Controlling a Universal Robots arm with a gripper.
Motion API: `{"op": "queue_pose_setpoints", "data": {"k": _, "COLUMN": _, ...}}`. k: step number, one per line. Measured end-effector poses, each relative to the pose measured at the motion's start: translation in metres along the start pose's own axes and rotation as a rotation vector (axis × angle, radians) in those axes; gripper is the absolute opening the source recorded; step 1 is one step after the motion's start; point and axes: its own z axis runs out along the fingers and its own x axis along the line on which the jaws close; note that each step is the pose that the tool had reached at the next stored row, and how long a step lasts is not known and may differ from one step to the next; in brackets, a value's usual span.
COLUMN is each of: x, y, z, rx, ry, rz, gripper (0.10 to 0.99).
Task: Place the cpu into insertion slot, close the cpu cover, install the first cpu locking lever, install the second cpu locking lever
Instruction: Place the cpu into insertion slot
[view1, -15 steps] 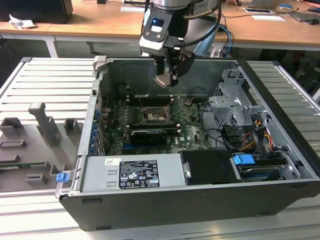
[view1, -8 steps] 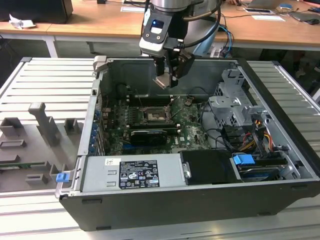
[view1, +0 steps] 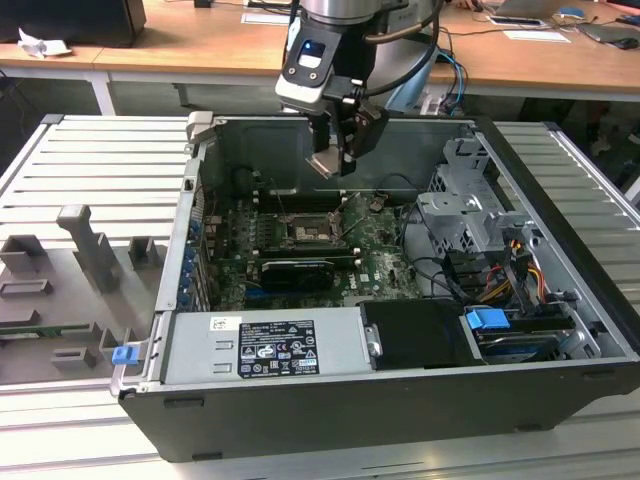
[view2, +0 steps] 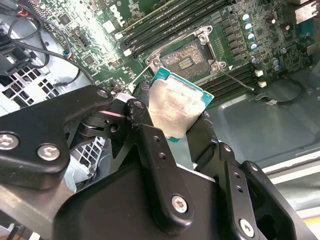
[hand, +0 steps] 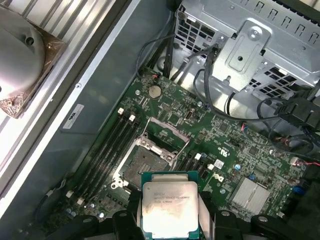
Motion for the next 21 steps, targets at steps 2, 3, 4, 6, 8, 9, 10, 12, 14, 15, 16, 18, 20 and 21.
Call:
{"op": "queue_pose_setpoints", "data": {"k": 2, "x": 0.0000, "y": 0.0000, "z": 0.0002, "rx": 0.000, "ry": -0.0006, "rz": 0.007, "gripper": 0.537}}
{"op": "queue_pose_setpoints", "data": {"k": 3, "x": 0.0000, "y": 0.0000, "z": 0.0003, "rx": 0.000, "ry": -0.0012, "rz": 0.013, "gripper": 0.537}}
{"op": "queue_pose_setpoints", "data": {"k": 4, "x": 0.0000, "y": 0.0000, "z": 0.0004, "rx": 0.000, "ry": -0.0016, "rz": 0.019, "gripper": 0.537}}
{"op": "queue_pose_setpoints", "data": {"k": 6, "x": 0.0000, "y": -0.0001, "z": 0.0006, "rx": 0.000, "ry": -0.0021, "rz": 0.024, "gripper": 0.537}}
{"op": "queue_pose_setpoints", "data": {"k": 8, "x": 0.0000, "y": -0.0001, "z": 0.0007, "rx": -0.001, "ry": -0.0027, "rz": 0.031, "gripper": 0.537}}
{"op": "queue_pose_setpoints", "data": {"k": 9, "x": 0.0000, "y": -0.0001, "z": 0.0008, "rx": -0.001, "ry": -0.0029, "rz": 0.033, "gripper": 0.537}}
{"op": "queue_pose_setpoints", "data": {"k": 10, "x": 0.0000, "y": -0.0001, "z": 0.0009, "rx": -0.001, "ry": -0.0031, "rz": 0.037, "gripper": 0.537}}
{"op": "queue_pose_setpoints", "data": {"k": 12, "x": 0.0000, "y": -0.0001, "z": 0.0010, "rx": -0.001, "ry": -0.0036, "rz": 0.041, "gripper": 0.537}}
{"op": "queue_pose_setpoints", "data": {"k": 14, "x": 0.0000, "y": -0.0001, "z": 0.0011, "rx": -0.001, "ry": -0.0040, "rz": 0.046, "gripper": 0.537}}
{"op": "queue_pose_setpoints", "data": {"k": 15, "x": 0.0000, "y": -0.0001, "z": 0.0012, "rx": -0.001, "ry": -0.0042, "rz": 0.049, "gripper": 0.537}}
{"op": "queue_pose_setpoints", "data": {"k": 16, "x": 0.0000, "y": -0.0001, "z": 0.0013, "rx": -0.001, "ry": -0.0046, "rz": 0.053, "gripper": 0.537}}
{"op": "queue_pose_setpoints", "data": {"k": 18, "x": 0.0000, "y": -0.0001, "z": 0.0016, "rx": -0.001, "ry": -0.0056, "rz": 0.065, "gripper": 0.537}}
{"op": "queue_pose_setpoints", "data": {"k": 20, "x": 0.0000, "y": -0.0002, "z": 0.0021, "rx": -0.002, "ry": -0.0072, "rz": 0.084, "gripper": 0.537}}
{"op": "queue_pose_setpoints", "data": {"k": 21, "x": 0.0000, "y": -0.0002, "z": 0.0023, "rx": -0.002, "ry": -0.0079, "rz": 0.091, "gripper": 0.537}}
